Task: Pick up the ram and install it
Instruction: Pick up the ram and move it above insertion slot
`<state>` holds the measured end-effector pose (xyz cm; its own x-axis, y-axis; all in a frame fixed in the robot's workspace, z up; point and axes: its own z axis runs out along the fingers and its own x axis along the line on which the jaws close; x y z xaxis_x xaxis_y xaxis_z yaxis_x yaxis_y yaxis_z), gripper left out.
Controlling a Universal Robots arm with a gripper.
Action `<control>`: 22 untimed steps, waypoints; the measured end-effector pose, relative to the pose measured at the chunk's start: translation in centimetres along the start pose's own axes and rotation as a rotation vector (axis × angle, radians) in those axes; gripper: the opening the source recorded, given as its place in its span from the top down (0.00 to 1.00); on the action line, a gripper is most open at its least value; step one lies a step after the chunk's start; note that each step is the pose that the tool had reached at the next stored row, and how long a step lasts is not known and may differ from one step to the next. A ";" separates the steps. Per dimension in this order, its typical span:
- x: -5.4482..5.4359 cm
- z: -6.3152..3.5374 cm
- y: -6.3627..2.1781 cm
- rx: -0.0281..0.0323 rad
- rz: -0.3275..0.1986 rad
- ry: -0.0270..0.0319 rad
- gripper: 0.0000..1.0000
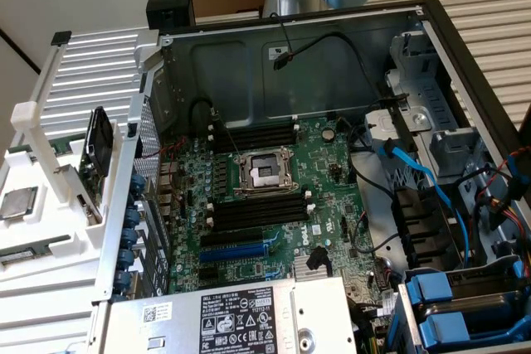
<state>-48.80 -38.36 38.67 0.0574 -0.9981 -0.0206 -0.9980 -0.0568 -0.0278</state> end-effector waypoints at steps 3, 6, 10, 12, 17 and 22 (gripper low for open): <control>0.0 0.03 0.00 0.0001 0.000 0.0000 0.89; 0.0 0.21 0.01 0.0005 0.000 -0.0001 0.89; 0.0 0.91 0.06 0.0005 0.000 0.0000 0.89; 0.0 1.28 0.07 0.0004 0.000 0.0000 0.89; 0.1 2.47 0.11 0.0004 0.000 -0.0005 0.89; 0.1 3.44 0.13 0.0006 0.000 -0.0016 0.89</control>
<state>-48.83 -38.38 35.23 0.0575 -0.9981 -0.0221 -0.9980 -0.0568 -0.0284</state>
